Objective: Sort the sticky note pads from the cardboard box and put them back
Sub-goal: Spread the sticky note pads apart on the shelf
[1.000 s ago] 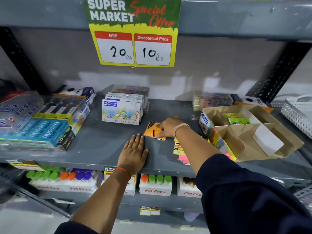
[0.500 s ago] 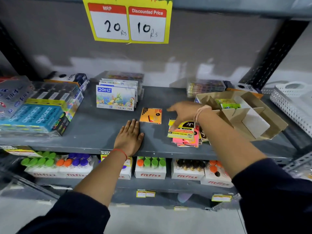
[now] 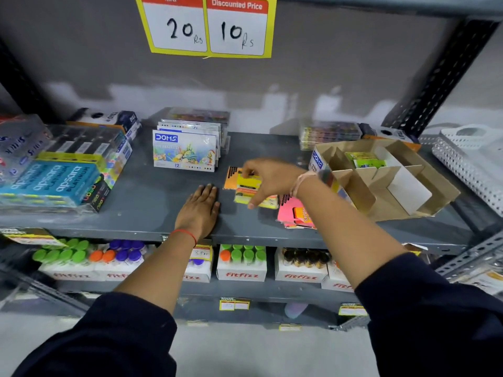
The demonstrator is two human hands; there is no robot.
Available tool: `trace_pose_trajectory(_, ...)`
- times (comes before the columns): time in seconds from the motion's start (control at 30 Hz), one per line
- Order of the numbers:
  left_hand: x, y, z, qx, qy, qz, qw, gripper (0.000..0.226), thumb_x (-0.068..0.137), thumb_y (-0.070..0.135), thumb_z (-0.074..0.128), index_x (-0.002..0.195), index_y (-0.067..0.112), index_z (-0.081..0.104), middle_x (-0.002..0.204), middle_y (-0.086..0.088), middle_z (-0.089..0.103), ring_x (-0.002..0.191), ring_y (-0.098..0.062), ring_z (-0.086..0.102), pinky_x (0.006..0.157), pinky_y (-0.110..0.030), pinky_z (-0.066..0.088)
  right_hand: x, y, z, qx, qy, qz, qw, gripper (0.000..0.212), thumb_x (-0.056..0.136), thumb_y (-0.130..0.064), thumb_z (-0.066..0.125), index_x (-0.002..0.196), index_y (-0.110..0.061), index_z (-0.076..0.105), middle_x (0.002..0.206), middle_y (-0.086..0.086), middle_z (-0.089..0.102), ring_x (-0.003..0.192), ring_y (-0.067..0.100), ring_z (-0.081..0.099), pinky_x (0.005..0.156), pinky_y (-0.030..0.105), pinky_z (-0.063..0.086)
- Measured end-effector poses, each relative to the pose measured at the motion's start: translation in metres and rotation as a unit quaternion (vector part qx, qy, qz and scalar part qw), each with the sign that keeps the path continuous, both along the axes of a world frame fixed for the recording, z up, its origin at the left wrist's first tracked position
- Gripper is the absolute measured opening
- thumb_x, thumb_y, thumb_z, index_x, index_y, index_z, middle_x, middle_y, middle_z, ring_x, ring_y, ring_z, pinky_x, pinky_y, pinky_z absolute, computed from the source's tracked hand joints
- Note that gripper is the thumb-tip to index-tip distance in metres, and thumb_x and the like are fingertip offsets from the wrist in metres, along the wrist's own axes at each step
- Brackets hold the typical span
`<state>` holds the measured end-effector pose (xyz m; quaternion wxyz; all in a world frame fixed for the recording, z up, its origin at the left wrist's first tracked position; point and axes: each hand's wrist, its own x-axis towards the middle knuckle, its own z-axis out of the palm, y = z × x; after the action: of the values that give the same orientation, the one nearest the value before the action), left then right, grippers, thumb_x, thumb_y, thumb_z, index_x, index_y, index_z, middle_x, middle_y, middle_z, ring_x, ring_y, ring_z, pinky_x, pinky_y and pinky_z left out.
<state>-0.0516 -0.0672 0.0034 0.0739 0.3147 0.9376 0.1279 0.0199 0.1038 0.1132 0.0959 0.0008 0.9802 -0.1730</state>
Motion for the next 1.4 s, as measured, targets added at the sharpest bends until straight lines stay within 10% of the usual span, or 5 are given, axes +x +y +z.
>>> trace_pose_trajectory(0.63,-0.001,0.0,-0.003,-0.007,0.024,0.019,1.0,0.052,0.099,0.027,0.022,0.148,0.012,0.008,0.16,-0.003,0.007,0.148,-0.021,0.001,0.12,-0.041,0.005,0.027,0.035,-0.01,0.06,0.003,-0.074,0.995,0.08,0.069,-0.022,0.08,0.138,-0.01,0.042,0.148,0.01,0.036,0.137,0.025,0.034,0.111,0.029,0.027)
trace_pose_trajectory(1.4,-0.005,0.0,-0.003,0.01,0.023,0.01,1.0,0.049,0.099,0.025,0.024,0.147,0.016,0.016,0.159,-0.003,0.014,0.147,-0.023,0.008,0.12,-0.035,0.01,-0.024,0.062,0.0,0.053,-0.041,-0.136,0.988,0.068,0.067,-0.018,0.08,0.127,-0.017,0.048,0.129,0.008,0.055,0.107,0.026,0.055,0.08,0.028,0.043)
